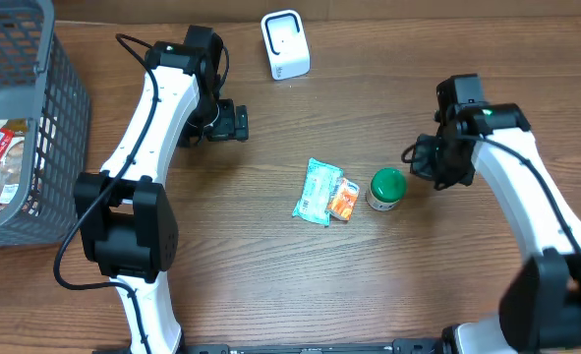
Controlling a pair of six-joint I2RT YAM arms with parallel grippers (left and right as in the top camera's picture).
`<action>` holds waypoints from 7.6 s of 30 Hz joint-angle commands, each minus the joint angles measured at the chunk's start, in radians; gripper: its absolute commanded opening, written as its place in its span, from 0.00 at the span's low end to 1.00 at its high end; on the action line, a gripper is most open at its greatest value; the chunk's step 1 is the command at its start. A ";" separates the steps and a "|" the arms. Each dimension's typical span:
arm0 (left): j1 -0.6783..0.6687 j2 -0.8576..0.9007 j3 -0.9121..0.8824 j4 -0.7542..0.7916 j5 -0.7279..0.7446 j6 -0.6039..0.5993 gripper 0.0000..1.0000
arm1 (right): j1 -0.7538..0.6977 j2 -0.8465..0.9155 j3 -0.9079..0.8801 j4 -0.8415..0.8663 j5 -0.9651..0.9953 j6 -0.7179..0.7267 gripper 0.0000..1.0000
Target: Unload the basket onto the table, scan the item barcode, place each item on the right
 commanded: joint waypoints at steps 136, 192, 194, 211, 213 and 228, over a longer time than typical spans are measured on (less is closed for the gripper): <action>-0.002 -0.034 0.015 0.110 0.012 -0.003 1.00 | 0.008 0.100 -0.261 0.330 -0.398 -0.071 0.17; -0.448 -0.022 -0.396 0.425 0.152 -0.209 0.09 | 0.008 0.100 -0.261 0.325 -0.353 -0.075 0.18; -0.447 -0.022 -0.395 0.428 0.151 -0.209 0.09 | 0.008 0.100 -0.261 0.326 -0.353 -0.075 0.18; -0.447 -0.022 -0.396 0.463 0.104 -0.164 0.13 | -0.040 0.100 -0.255 0.382 -0.144 -0.025 0.18; -0.447 -0.022 -0.396 0.475 0.101 -0.164 0.14 | -0.052 0.100 -0.255 0.417 -0.145 -0.025 0.18; -0.448 -0.022 -0.396 0.555 0.102 -0.164 0.15 | -0.091 0.100 -0.249 0.423 -0.146 -0.026 0.12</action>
